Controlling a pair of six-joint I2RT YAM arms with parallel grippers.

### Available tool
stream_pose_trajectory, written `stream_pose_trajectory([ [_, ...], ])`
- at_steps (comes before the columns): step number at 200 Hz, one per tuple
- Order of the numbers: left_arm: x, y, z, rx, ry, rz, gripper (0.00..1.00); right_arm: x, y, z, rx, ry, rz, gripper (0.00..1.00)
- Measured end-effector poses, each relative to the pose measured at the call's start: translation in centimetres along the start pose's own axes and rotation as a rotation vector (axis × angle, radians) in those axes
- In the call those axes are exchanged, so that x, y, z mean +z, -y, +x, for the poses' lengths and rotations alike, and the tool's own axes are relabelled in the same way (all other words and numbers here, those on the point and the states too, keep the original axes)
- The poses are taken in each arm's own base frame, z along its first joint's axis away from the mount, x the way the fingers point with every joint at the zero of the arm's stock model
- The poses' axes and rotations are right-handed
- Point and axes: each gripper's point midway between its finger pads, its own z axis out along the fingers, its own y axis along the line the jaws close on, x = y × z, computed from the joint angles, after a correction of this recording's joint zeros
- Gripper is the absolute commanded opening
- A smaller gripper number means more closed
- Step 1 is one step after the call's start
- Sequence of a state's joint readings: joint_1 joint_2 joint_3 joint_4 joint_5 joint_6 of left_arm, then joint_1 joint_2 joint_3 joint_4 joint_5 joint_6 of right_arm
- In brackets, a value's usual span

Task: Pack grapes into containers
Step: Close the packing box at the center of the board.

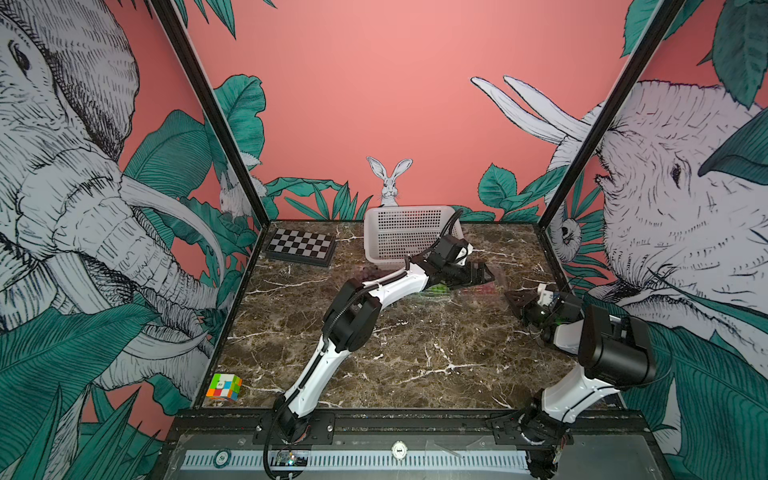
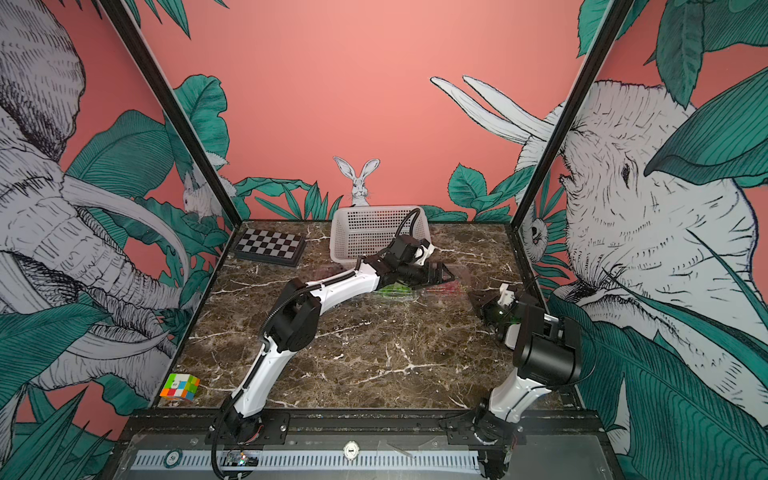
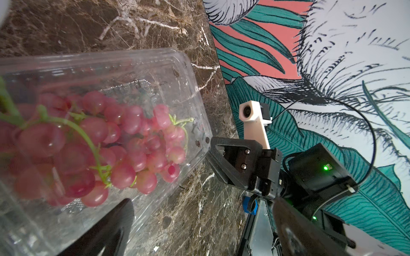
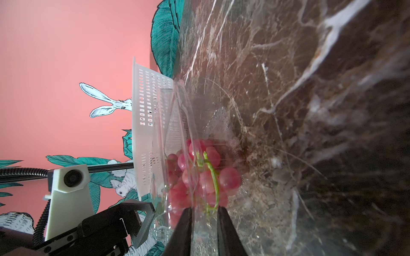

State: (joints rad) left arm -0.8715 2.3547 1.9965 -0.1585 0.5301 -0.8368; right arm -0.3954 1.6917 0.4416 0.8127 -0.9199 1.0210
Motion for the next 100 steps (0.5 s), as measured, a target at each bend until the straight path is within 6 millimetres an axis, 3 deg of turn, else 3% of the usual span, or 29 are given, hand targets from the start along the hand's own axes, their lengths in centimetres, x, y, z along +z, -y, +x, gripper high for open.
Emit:
stream_pose_trajectory([
  [100,-0.1,-0.1,-0.2,-0.001,0.003,-0.001,0.99,0.6,-0.1,-1.0,-0.008,0.034,-0.045,0.18],
])
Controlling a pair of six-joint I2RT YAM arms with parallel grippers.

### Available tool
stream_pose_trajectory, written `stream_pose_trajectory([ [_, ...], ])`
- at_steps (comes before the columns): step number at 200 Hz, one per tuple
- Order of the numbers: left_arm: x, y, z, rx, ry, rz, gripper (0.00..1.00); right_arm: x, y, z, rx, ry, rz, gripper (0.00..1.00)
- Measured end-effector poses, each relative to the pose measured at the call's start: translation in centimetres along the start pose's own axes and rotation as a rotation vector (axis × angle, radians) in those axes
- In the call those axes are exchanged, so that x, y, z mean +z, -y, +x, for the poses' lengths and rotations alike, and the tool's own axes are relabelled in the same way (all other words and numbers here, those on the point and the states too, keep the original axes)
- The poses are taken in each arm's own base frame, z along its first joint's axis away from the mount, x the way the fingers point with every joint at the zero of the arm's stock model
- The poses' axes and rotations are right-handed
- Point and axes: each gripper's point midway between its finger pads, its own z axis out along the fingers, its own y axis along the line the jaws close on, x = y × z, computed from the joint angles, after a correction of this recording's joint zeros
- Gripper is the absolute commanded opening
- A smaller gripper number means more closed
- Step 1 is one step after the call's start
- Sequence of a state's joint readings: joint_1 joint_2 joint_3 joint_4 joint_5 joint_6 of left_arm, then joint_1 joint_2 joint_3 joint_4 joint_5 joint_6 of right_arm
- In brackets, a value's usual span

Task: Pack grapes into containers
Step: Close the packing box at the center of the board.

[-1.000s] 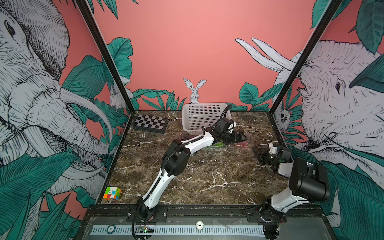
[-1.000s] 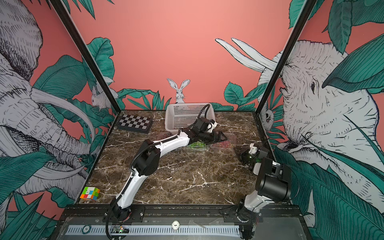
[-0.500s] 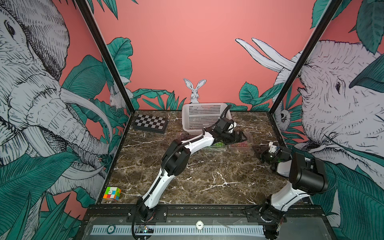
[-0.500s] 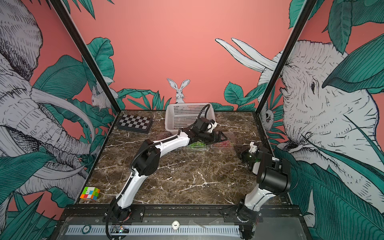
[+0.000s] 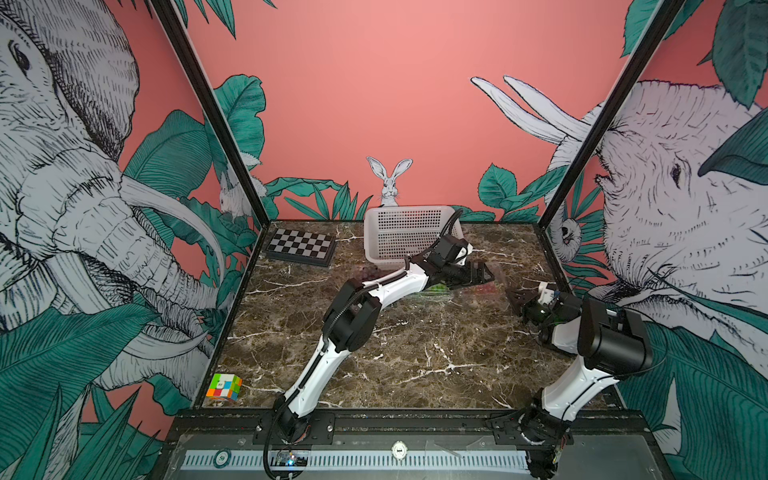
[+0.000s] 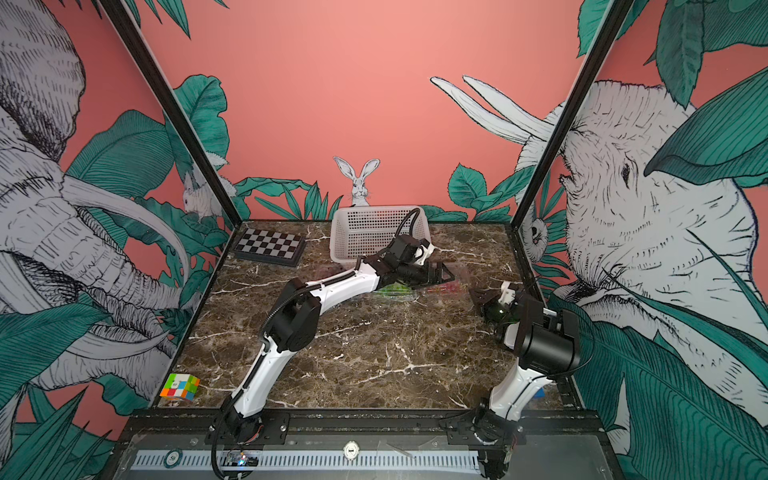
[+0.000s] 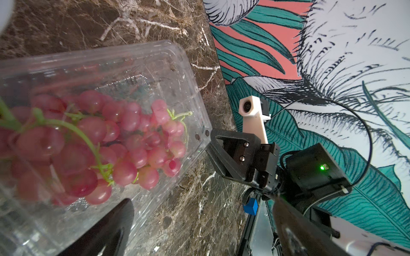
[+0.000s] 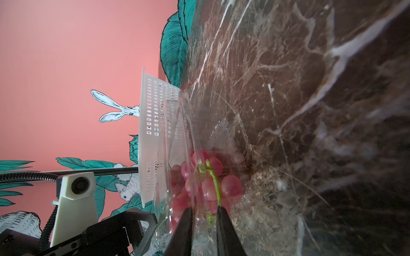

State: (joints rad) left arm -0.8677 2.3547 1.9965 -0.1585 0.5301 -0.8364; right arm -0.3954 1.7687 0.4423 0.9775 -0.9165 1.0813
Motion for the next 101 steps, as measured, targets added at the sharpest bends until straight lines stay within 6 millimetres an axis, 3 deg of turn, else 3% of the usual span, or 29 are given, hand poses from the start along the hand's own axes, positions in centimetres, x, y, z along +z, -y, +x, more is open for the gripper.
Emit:
stream_pose_trajectory([
  [101,-0.01,0.01,-0.01,0.0,0.001,0.0,0.99,0.3,-0.04,-0.46,-0.003,0.017,-0.029,0.16],
])
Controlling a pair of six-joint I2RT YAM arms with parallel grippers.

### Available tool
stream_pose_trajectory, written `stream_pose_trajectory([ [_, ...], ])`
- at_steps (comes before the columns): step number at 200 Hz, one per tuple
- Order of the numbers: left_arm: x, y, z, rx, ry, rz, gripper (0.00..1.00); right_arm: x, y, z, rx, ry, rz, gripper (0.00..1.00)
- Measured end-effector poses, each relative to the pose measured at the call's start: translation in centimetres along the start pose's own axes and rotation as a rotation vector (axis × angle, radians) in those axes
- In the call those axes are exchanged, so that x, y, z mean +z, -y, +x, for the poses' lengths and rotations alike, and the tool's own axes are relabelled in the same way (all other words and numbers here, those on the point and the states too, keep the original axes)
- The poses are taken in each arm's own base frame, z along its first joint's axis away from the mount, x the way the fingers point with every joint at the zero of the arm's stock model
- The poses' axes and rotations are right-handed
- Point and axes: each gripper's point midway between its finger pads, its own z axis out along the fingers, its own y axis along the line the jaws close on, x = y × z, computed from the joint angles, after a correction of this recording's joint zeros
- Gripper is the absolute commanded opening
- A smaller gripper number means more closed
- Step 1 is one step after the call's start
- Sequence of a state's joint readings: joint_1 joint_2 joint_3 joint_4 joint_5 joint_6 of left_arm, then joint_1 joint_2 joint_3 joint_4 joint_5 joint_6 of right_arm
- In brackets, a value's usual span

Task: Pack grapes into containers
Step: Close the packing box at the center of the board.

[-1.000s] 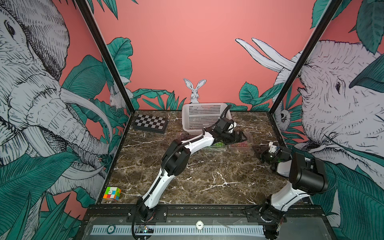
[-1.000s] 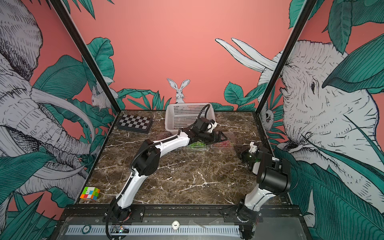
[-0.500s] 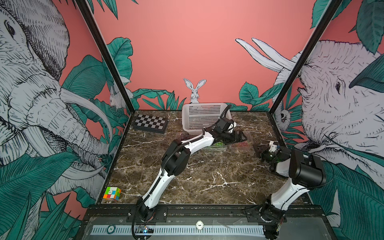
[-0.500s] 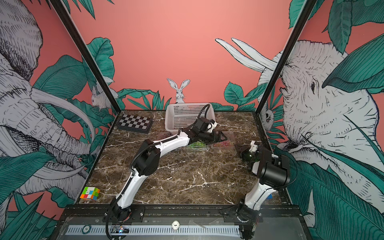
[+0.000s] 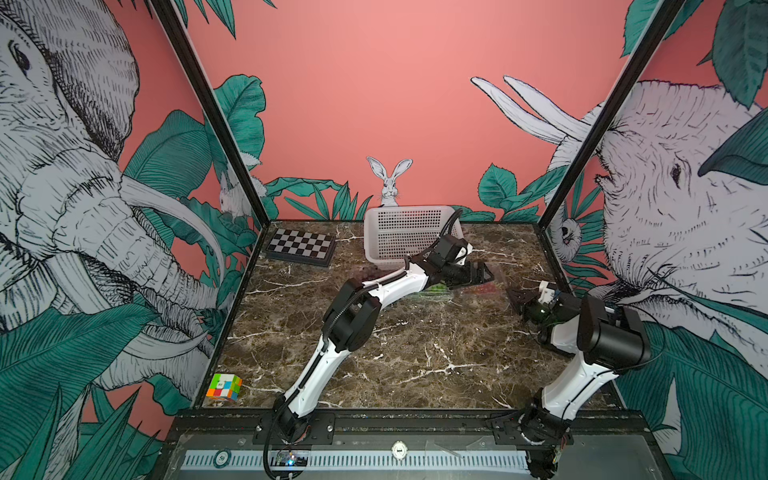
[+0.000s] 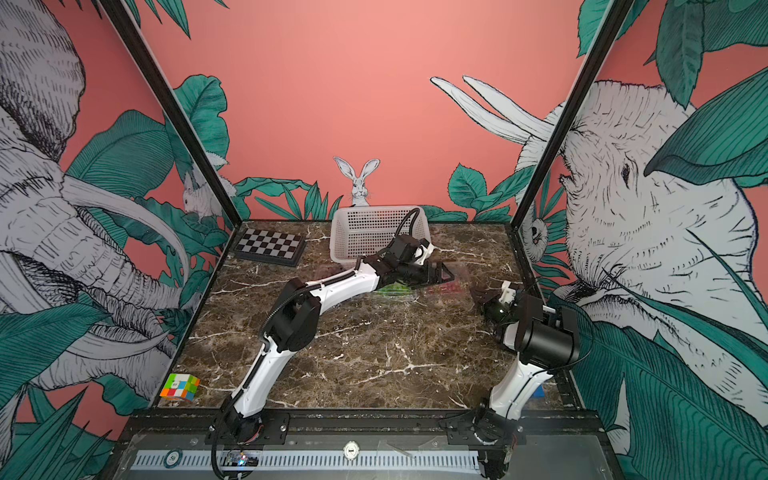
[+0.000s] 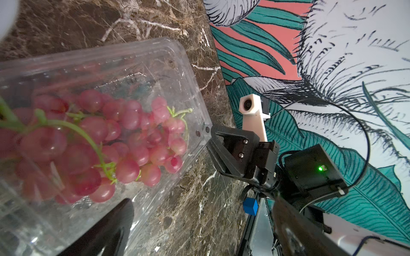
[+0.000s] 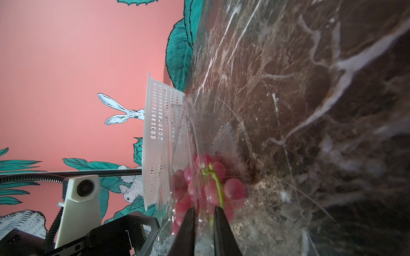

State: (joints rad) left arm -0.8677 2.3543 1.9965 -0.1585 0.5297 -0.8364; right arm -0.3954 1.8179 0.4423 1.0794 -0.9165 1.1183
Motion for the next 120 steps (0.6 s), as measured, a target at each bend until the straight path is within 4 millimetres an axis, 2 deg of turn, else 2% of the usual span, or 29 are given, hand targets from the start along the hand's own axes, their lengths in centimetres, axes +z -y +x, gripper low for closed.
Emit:
stream_pose_trajectory([
  [120,-0.07,-0.22,-0.25,-0.002,0.01,-0.008,0.99,0.14,-0.16,-0.31,-0.02,0.013,-0.02,0.1],
])
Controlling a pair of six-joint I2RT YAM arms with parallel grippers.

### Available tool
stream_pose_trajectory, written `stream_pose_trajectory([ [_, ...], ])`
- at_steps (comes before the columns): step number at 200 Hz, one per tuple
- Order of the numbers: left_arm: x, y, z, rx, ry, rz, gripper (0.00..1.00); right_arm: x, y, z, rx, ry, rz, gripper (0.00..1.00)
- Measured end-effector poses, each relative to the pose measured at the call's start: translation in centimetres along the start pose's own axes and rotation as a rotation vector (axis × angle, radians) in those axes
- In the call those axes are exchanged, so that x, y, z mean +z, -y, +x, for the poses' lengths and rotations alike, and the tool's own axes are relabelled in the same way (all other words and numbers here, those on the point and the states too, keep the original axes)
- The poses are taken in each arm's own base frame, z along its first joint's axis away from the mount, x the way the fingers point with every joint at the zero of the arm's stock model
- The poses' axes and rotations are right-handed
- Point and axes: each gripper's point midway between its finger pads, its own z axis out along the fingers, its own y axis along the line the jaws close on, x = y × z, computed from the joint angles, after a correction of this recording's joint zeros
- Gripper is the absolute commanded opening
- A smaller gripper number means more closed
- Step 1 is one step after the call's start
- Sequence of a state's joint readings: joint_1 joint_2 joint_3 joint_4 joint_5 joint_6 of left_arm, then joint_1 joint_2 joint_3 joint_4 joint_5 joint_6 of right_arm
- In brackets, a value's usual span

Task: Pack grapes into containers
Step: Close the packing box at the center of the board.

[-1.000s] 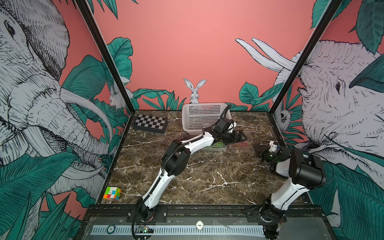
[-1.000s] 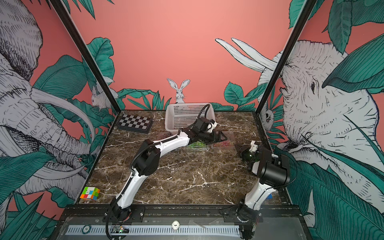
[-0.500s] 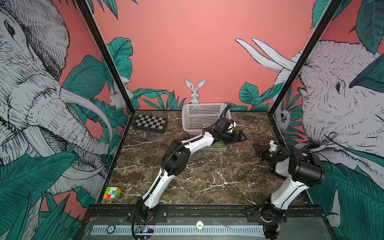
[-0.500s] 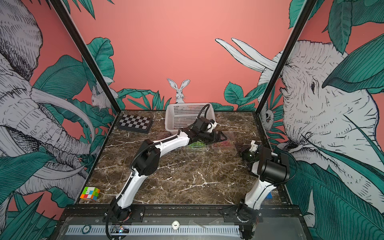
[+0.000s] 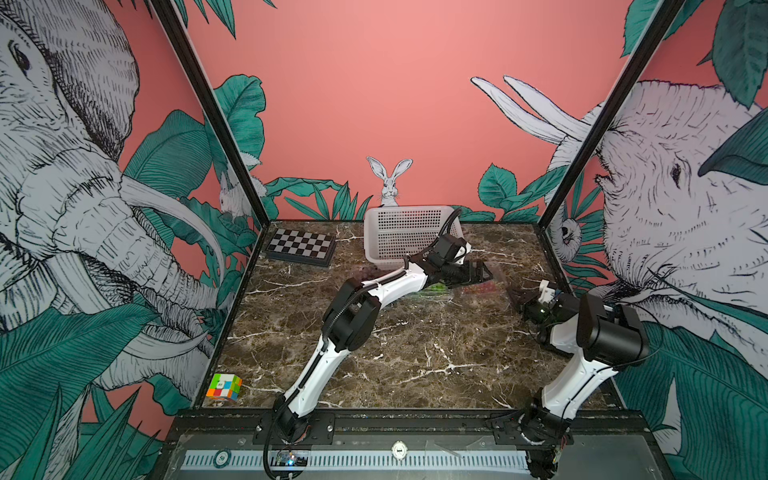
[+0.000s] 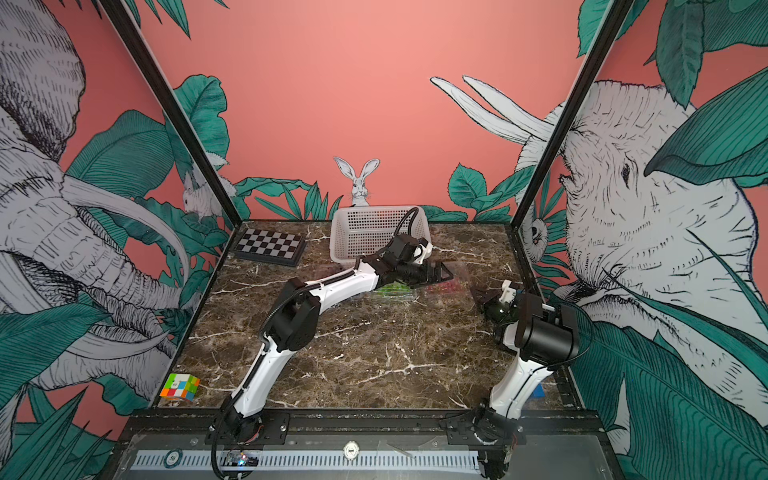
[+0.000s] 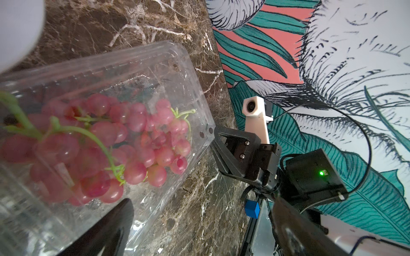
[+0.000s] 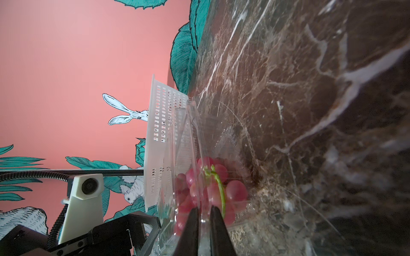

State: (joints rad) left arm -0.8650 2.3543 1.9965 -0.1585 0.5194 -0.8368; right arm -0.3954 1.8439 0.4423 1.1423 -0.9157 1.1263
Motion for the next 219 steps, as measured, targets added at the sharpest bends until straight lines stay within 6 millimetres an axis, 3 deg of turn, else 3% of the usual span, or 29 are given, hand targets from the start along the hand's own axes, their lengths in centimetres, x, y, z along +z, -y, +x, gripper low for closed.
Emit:
stream_pose_trajectory([
  [109,0.0,0.0,0.0,0.0,0.001,-0.001,0.99,0.1,0.3,-0.3,0.013,0.009,0.015,0.09],
  [181,0.0,0.0,0.0,-0.004,-0.001,-0.004,1.0,2.1,-0.5,-4.2,-0.008,0.029,0.042,0.1],
  [202,-0.2,0.3,-0.1,-0.007,-0.001,-0.004,0.99,3.0,-0.2,-5.3,0.004,0.031,0.046,0.17],
  [219,-0.3,0.9,-0.4,-0.001,0.005,0.006,0.99,3.4,-0.1,-5.9,0.023,0.036,0.052,0.37],
])
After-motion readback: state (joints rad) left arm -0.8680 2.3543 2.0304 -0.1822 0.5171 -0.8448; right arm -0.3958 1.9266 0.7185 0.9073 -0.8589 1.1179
